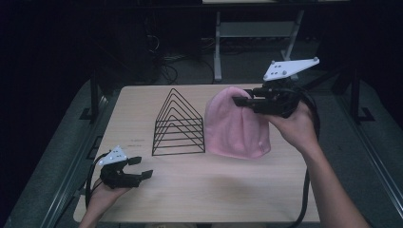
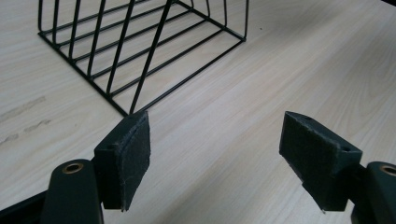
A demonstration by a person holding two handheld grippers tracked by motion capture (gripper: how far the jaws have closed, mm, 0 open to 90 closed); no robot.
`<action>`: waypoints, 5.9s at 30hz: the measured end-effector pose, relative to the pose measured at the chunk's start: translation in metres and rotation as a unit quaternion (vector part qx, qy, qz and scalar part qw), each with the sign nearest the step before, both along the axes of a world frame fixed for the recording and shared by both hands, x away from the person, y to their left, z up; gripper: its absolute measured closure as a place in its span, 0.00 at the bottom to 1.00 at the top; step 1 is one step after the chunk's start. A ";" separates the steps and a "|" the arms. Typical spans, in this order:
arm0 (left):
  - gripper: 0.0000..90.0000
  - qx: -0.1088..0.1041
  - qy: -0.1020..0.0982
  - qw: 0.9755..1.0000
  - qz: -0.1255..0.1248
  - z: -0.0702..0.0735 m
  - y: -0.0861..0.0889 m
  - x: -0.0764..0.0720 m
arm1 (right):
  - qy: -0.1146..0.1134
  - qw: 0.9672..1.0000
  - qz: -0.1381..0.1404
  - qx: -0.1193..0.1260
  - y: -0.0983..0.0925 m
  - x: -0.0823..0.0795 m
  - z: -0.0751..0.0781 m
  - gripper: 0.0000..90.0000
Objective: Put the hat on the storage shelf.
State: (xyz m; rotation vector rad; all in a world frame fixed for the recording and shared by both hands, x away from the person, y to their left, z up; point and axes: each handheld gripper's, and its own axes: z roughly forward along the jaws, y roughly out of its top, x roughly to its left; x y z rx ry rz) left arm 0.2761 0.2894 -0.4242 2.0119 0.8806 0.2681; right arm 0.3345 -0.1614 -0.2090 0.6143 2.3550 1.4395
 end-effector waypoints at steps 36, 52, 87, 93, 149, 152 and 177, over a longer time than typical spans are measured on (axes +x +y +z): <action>0.27 -0.011 -0.025 0.993 -0.118 0.079 -0.046 0.038 | -0.017 0.999 0.044 0.003 0.045 0.024 0.021 0.81; 0.27 -0.036 -0.014 0.987 -0.158 0.099 -0.065 0.060 | -0.028 0.997 0.078 0.006 0.076 0.031 0.029 0.81; 0.91 -0.003 -0.011 0.993 -0.121 0.125 -0.051 0.118 | -0.039 0.998 0.050 0.010 0.094 0.080 0.033 0.80; 0.91 0.012 -0.010 0.993 -0.115 0.121 -0.054 0.122 | -0.038 0.999 0.039 0.003 0.094 0.089 0.029 0.80; 0.91 0.067 0.024 0.995 -0.075 0.070 -0.017 0.109 | 0.005 0.993 0.119 -0.010 0.134 0.090 -0.025 0.78; 0.91 0.077 0.029 0.994 -0.072 0.067 -0.018 0.110 | 0.009 0.992 0.122 -0.013 0.136 0.090 -0.027 0.78; 0.90 0.123 0.068 0.988 -0.066 0.042 -0.014 0.115 | 0.048 0.988 0.142 -0.035 0.149 0.093 -0.055 0.77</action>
